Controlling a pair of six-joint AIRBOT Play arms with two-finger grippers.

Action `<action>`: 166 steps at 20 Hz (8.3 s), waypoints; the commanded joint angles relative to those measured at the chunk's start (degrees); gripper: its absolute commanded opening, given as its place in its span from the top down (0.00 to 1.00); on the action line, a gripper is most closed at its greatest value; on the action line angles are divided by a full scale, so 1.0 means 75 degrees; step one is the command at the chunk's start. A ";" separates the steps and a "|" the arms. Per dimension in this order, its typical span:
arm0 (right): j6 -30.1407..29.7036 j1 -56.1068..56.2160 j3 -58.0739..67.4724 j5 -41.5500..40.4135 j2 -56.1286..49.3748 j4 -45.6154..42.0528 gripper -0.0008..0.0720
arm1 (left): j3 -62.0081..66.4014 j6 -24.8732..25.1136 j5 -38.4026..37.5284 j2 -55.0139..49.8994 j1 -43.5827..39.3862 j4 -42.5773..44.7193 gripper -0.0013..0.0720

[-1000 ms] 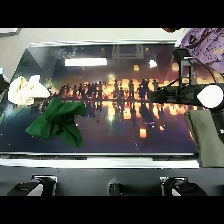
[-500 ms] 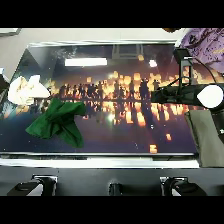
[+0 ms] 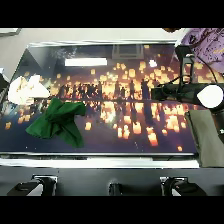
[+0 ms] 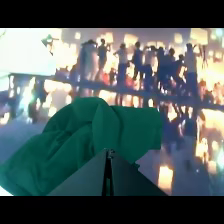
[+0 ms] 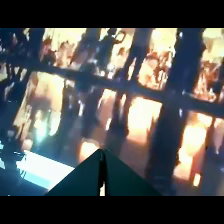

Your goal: Fold the clothes and pants, and hang the long-sleeved shirts on hangers.

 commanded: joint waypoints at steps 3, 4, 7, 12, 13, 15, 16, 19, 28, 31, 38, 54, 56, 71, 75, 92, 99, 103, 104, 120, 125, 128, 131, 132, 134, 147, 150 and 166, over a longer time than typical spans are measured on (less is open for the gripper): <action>0.0003 0.0003 -0.0003 -0.0047 0.0009 0.0012 0.94 | 0.0003 0.0000 0.0087 -0.0012 -0.0006 -0.0044 0.96; 0.0006 0.0006 -0.0003 0.0023 0.0009 0.0015 0.94 | 0.0003 0.0000 0.0087 -0.0012 -0.0006 -0.0044 0.96; 0.0006 0.0006 -0.0003 0.0303 0.0009 0.0082 0.94 | 0.0000 -0.0003 0.0102 -0.0035 -0.0006 0.0003 0.96; 0.0009 0.0003 -0.0003 0.1003 0.0009 0.0265 0.94 | -0.1314 -0.0542 -0.0539 -0.0685 -0.0006 0.1087 0.00; 0.0009 0.0006 -0.0003 0.1107 0.0009 0.0265 0.94 | -0.2031 -0.0542 -0.0122 -0.0839 -0.0006 0.1087 0.00; 0.0012 0.0003 -0.0003 0.1323 0.0009 0.0268 0.94 | -0.3235 -0.0539 0.1142 -0.1096 -0.0006 0.0560 0.00; 0.0012 0.0003 -0.0003 0.1451 0.0009 0.0265 0.94 | -0.3675 -0.0539 0.1784 -0.1221 -0.0009 0.0289 0.00; 0.0134 0.0006 -0.0003 0.1705 0.0009 0.0265 0.94 | -0.4418 -0.0536 0.3311 -0.1851 -0.0009 -0.0370 0.00; 0.1037 0.0006 -0.0003 0.2530 0.0009 0.0265 0.91 | -0.4348 0.1154 0.3110 -0.2967 -0.0746 -0.4164 0.96; 0.1046 0.0006 -0.0003 0.3331 0.0035 0.0245 0.91 | -0.4144 0.1792 0.3287 -0.2926 -0.2215 -0.6846 0.96; 0.1489 0.0006 -0.0003 0.3864 0.0726 -0.0087 0.72 | -0.3946 0.0772 0.6114 -0.3826 -0.5173 -0.7347 0.96; 0.0941 -0.1909 -0.2148 0.1035 -0.0912 0.3092 0.18 | -0.3940 0.1547 0.2078 -0.2145 0.0941 -0.5980 0.13; 0.0134 -0.1900 -0.2177 0.0504 -0.1818 0.3550 0.13 | -0.3940 0.1524 0.1763 -0.2145 0.1049 -0.5983 0.13; -0.2457 -0.1897 -0.2177 -0.0291 -0.4657 0.6027 0.52 | -0.3940 0.1259 0.1647 -0.2145 0.1049 -0.5916 0.14; -0.2818 -0.1923 -0.2177 0.0085 -0.4479 0.6030 0.94 | -0.3993 0.0621 0.1795 -0.2145 0.1049 -0.5004 0.14; -0.1749 -0.1915 -0.2177 0.0702 -0.2882 0.4782 0.94 | -0.5610 0.2667 0.3926 -0.4229 0.0399 -0.7131 0.16; -0.1728 -0.1915 -0.2148 0.0933 -0.2664 0.4779 0.95 | -0.5540 0.2669 0.4666 -0.4473 -0.0221 -0.7825 0.96; -0.1722 -0.1915 -0.1317 0.0539 -0.2028 0.4319 0.95 | -0.4339 0.2669 0.4497 -0.4022 -0.0102 -0.7650 0.97; -0.1533 -0.1915 -0.0790 0.0539 -0.1926 0.3923 0.95 | -0.3800 0.2553 0.4529 -0.3754 0.0026 -0.7262 0.97; 0.0256 -0.1915 0.5916 0.1684 0.0898 -0.0364 0.95 | 0.2559 -0.0224 0.2567 0.0644 0.1376 -0.0863 0.97; 0.0787 -0.1915 0.5916 0.1719 0.0615 -0.0475 0.94 | 0.2375 -0.0775 0.2116 0.0641 0.1376 -0.0460 0.97; 0.1218 -0.1915 0.5916 0.2404 -0.0545 -0.0189 0.94 | 0.1661 -0.0880 0.1201 -0.0152 0.1376 -0.0647 0.97; 0.1329 -0.1915 0.5907 0.3407 -0.2291 0.0498 0.94 | 0.0291 -0.0857 0.1174 -0.1274 0.1373 -0.0758 0.96; 0.1329 -0.1915 0.5907 0.3637 -0.2920 0.0711 0.94 | -0.0163 -0.0857 0.1323 -0.1702 0.1367 -0.0775 0.96; 0.1329 -0.1912 0.5910 0.3864 -0.4237 0.0903 0.94 | -0.1011 -0.0866 0.1781 -0.2672 0.1317 -0.0901 0.96; 0.1306 -0.1900 0.5910 0.3602 -0.7070 0.1580 0.94 | -0.0927 0.0210 0.1842 -0.4887 0.1399 -0.1751 0.03; 0.1204 -0.1900 0.5910 0.3599 -0.6822 0.1562 0.94 | -0.0778 0.0152 0.1137 -0.3826 0.2098 -0.1996 0.03; 0.1005 -0.1900 0.5910 0.4237 -0.6531 0.1568 0.94 | -0.7883 0.1195 0.4220 -0.1614 -0.0545 -0.6916 0.06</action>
